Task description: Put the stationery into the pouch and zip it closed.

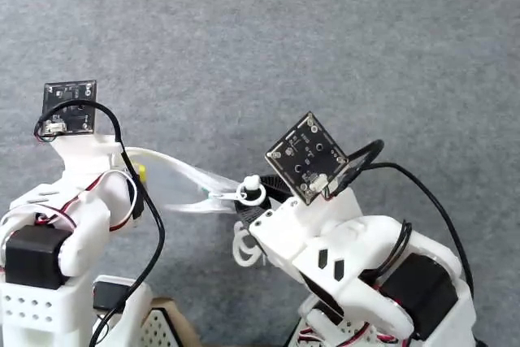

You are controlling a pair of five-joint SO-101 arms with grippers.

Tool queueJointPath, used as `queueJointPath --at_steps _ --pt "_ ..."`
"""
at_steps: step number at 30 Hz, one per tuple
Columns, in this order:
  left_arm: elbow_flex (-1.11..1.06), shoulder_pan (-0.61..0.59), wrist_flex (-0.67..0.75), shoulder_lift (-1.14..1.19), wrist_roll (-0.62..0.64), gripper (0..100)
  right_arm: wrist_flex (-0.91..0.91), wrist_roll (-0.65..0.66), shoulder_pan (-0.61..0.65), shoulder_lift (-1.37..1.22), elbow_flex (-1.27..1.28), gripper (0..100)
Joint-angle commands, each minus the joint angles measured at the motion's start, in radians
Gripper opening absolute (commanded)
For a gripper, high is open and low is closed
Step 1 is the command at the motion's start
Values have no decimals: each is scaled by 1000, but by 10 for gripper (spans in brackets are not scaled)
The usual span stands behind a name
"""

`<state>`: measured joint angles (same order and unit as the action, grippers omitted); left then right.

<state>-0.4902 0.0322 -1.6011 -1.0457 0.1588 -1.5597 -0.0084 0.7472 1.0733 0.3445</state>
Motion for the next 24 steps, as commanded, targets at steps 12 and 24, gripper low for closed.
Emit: queueJointPath --at_steps 12,24 --pt "38 -13 14 3 -15 30 84 8 -6 -2 -395 12" --pt "38 -15 12 3 -17 30 11 6 -6 -1 -329 16"
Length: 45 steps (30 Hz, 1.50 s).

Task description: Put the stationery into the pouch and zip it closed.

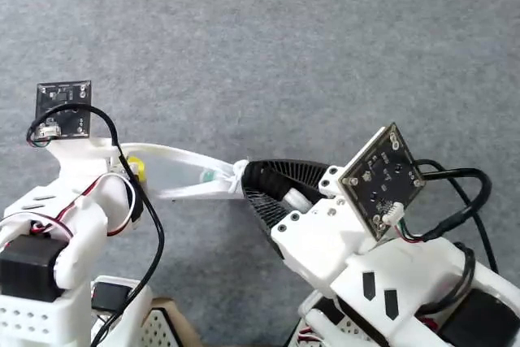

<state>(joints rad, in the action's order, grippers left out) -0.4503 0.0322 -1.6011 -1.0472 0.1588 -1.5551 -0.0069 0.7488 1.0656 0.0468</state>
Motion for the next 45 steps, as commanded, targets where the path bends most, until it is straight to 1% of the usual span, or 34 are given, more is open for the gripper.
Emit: queueJointPath --at_steps 1,4,8,10,17,31,37,45 --pt "-2 -15 12 5 -17 30 6 5 -8 7 -19 16" --pt "-2 -16 12 5 -17 30 6 5 -8 7 7 25" --pt "-2 -16 12 5 -17 30 -31 5 -9 7 31 131" --pt "-2 -16 12 5 -17 30 -58 5 -9 7 58 162" --pt "-2 -18 12 5 -17 30 -63 2 -9 8 165 162" --pt "-2 -18 12 5 -17 30 -78 5 -12 8 166 163" --pt "-2 -18 12 5 -18 30 -140 6 -126 18 166 165" --pt "-2 -18 12 5 -18 30 -143 6 -132 119 177 166"
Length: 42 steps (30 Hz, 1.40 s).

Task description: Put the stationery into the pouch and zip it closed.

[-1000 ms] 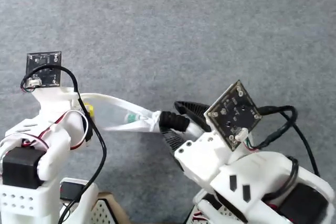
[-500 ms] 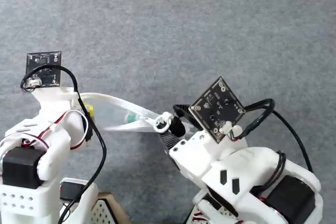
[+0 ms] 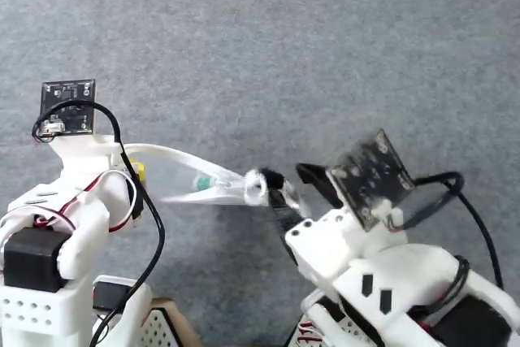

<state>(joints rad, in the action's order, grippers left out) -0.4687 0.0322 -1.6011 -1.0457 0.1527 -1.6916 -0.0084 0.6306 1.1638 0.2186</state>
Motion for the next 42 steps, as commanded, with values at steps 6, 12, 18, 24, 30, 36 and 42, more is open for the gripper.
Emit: queueJointPath --at_steps 6,12,18,24,30,36,42 --pt "16 -15 12 3 -12 30 -11 8 -14 47 102 164" --pt "16 -15 9 3 -12 30 -12 8 -12 47 208 166" --pt "16 -16 12 3 -12 30 -2 9 -11 47 222 165" --pt "16 -15 12 3 -9 30 91 112 -9 47 269 162" --pt "16 -16 14 3 -9 30 163 267 -6 47 364 162" --pt "16 -18 14 3 -8 30 181 267 86 47 392 41" --pt "16 -19 14 3 -8 30 175 261 89 48 384 13"
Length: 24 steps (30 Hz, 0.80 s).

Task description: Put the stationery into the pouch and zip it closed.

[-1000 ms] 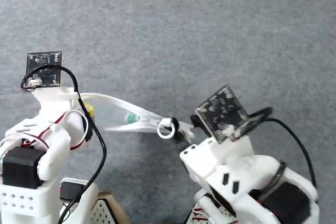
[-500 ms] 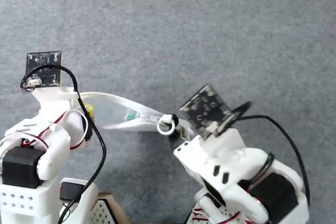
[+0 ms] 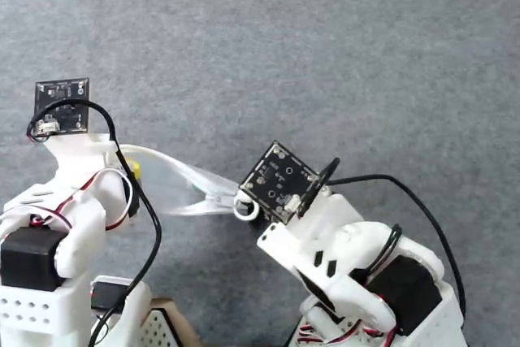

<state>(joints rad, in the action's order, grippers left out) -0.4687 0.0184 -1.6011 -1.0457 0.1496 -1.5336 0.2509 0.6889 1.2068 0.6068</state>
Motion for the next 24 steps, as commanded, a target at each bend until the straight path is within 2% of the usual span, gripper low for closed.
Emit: queueJointPath --at_steps 1,10,15,24 --pt "16 -5 14 3 -5 30 12 2 31 5 -16 11" --pt "16 -5 14 3 -5 30 -98 -3 32 5 -348 12" --pt "16 -5 14 3 -5 30 -166 -123 34 5 -526 12" --pt "16 -5 14 3 -6 30 -186 -170 29 5 -598 12"
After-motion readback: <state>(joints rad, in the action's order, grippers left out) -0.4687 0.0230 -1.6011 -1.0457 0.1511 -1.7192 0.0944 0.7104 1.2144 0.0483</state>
